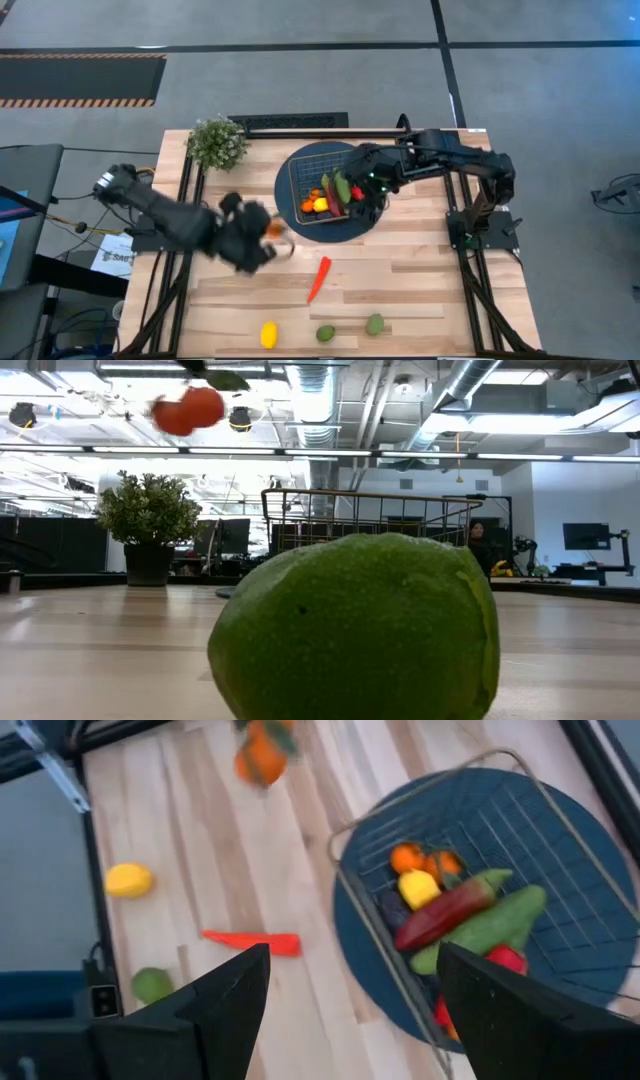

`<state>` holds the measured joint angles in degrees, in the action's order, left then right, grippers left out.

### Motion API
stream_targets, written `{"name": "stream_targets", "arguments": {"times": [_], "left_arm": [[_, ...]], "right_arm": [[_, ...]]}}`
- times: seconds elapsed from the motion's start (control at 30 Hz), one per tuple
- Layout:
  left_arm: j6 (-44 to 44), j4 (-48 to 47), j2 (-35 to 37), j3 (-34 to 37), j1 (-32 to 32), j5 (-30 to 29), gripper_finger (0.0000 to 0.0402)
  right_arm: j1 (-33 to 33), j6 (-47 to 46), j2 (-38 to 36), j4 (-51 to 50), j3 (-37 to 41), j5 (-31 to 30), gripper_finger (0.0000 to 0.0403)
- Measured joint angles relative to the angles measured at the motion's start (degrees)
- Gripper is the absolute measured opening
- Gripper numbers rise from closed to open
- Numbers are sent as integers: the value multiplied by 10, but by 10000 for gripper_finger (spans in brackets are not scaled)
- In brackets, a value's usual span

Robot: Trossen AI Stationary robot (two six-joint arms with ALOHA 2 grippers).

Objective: Build produce basket
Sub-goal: Put the bottom oranges into the basket

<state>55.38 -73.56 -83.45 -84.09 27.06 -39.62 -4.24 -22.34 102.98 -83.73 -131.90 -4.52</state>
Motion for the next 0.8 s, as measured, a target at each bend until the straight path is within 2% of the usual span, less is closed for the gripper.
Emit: {"name": "stream_targets", "arguments": {"times": [0.17,0.33,0.47,0.67,0.8], "left_arm": [[-194,104,38,0,-131,11,0],[-360,260,31,0,-247,120,0],[-421,309,-2,0,-317,188,0],[-472,308,-65,0,-381,221,0],[-505,320,-112,0,-414,273,0]], "right_arm": [[35,31,0,-9,0,0,303],[74,46,0,-20,0,0,303],[96,63,0,-26,0,0,303],[107,65,0,-26,0,0,303],[106,63,0,-26,0,0,303]]}}
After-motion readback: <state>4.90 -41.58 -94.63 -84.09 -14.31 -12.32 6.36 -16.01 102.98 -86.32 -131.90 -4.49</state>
